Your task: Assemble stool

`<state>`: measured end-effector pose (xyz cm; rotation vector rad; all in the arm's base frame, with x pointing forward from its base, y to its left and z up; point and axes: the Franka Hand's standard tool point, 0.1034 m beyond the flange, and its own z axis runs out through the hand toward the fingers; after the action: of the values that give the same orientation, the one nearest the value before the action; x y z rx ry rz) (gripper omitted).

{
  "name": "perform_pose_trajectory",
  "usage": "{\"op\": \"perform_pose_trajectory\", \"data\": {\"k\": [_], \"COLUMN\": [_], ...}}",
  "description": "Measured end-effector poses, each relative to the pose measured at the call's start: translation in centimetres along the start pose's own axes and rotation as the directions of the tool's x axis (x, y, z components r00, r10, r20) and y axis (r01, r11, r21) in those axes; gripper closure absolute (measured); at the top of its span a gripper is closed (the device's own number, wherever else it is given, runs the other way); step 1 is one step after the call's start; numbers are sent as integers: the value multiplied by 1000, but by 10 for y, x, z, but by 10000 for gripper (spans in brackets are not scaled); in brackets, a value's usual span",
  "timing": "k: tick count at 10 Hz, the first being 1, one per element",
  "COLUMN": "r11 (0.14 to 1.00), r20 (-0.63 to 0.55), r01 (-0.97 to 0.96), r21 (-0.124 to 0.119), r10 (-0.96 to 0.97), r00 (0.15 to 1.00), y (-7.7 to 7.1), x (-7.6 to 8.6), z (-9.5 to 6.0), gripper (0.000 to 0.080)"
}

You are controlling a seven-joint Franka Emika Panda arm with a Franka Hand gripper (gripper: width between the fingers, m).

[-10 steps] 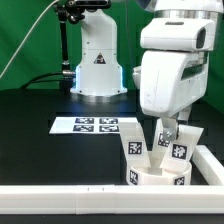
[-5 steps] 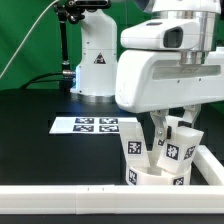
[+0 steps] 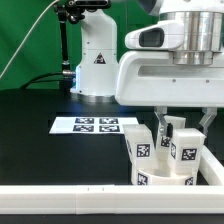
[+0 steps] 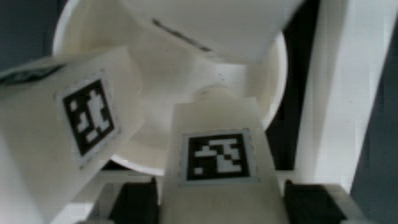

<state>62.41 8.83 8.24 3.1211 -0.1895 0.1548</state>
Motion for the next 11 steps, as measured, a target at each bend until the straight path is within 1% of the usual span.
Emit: {"op": "perform_pose_trajectory", "data": {"k": [2, 4, 5, 6, 8, 11], "r11": [982, 938, 917, 864, 773, 561], "r20": [3, 14, 16, 24, 36, 69], "r01": [-190, -347, -399, -503, -634, -828], "r21": [4, 18, 21, 26, 28, 30], "r10": [190, 346, 398, 502, 633, 825], "r00": [982, 938, 917, 865, 774, 561], "y": [-9, -13, -14, -18, -24, -27], "x": [-3, -4, -4, -5, -7, -9], "z": [0, 0, 0, 0, 0, 0], "gripper": [459, 459, 459, 459, 459, 459]}}
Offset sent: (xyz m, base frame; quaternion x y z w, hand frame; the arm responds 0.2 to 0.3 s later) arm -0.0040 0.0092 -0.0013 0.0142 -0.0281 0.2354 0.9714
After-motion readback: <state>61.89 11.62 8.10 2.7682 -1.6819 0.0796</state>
